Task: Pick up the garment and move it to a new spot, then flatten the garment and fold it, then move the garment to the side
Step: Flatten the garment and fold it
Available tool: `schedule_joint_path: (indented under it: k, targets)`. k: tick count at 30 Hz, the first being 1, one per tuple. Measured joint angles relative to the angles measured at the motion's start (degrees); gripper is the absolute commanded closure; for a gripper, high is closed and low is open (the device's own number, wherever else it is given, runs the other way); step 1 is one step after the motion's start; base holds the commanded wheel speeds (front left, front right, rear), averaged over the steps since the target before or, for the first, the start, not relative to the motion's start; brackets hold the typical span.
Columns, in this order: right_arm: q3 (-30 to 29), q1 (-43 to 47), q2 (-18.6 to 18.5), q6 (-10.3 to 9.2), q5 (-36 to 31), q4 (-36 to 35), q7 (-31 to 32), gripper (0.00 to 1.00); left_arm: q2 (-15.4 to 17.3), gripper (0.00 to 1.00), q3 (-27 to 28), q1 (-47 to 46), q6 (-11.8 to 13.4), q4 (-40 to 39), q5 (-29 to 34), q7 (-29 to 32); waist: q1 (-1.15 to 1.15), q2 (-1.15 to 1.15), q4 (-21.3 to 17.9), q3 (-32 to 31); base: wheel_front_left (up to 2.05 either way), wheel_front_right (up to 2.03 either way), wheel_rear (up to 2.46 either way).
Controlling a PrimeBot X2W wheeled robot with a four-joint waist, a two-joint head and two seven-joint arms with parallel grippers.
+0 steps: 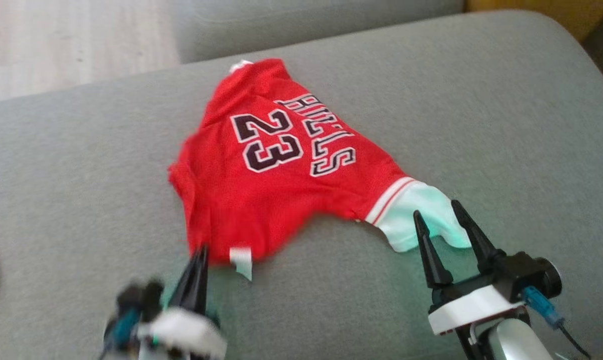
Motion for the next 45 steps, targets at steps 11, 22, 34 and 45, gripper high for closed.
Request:
schedule_joint_path:
  k: [11,22,34,45]
  targets:
    - [0.88,0.68,0.01,0.00,-0.32,0.67,0.00,0.00,0.25,1.00,6.44,14.46,3.60,-6.31,-2.29,-0.01,0.00,0.00,3.98,-3.37,0.00,0.00,0.00]
    - [1.25,1.05,0.01,0.00,-0.31,0.94,0.00,0.00,0.23,0.12,9.56,16.21,3.13,-7.16,-0.07,-0.01,0.02,0.00,3.83,-2.98,0.00,0.00,0.00]
    - [-1.51,2.60,0.01,0.00,-0.31,0.89,0.00,0.00,-4.58,0.00,24.13,23.83,3.34,-18.12,13.38,-0.01,0.01,0.00,2.80,-4.91,0.00,0.00,0.00]
    - [-6.82,4.66,0.03,0.00,-2.59,2.32,0.00,0.00,-8.14,0.00,28.10,24.65,-2.04,-18.82,22.92,-0.01,0.01,0.00,3.39,-5.89,0.00,0.00,0.00]
